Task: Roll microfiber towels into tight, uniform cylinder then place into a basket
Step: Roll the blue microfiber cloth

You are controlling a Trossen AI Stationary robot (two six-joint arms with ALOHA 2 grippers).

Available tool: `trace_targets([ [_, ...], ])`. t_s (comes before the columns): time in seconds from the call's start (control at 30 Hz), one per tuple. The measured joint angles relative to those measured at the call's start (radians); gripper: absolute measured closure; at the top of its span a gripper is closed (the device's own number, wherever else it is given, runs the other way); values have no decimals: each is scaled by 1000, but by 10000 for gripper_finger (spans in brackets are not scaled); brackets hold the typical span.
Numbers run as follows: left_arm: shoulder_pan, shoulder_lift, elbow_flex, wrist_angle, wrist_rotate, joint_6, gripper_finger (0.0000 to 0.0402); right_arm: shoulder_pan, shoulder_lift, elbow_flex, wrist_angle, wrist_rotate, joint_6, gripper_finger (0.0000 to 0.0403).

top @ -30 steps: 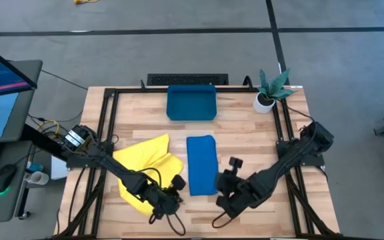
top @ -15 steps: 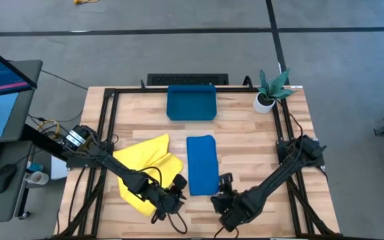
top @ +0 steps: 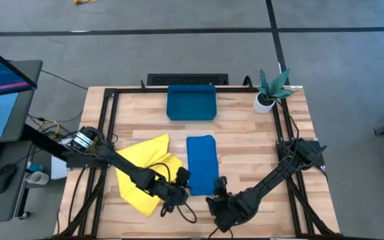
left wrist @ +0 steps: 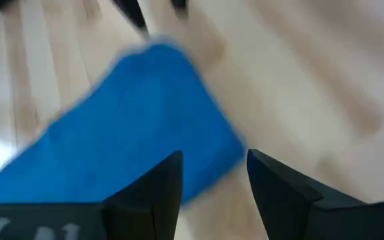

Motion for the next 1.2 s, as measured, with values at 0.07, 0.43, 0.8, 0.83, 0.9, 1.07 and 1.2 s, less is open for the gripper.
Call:
trace_targets([
  [0.07, 0, 22, 7, 33, -3, 16, 242, -8, 0, -1, 10, -17, -5, 230],
  [0.43, 30, 71, 6, 64, 78, 22, 244, -38, 0, -1, 26, -93, -13, 229],
  [0.8, 60, 112, 10, 115, 123, 17, 246, -52, 13, 0, 32, -127, -15, 227],
  [0.83, 60, 110, 10, 112, 122, 12, 250, -52, 21, -1, 30, -127, -18, 227],
  [0.9, 60, 109, 10, 110, 116, 8, 267, -51, 41, -2, 28, -143, -32, 226],
  [1.07, 60, 110, 9, 107, 139, -8, 329, -55, 76, 5, 17, -114, -33, 226],
  [1.2, 60, 110, 9, 101, 140, -10, 369, -61, 74, 5, 8, -119, -25, 239],
])
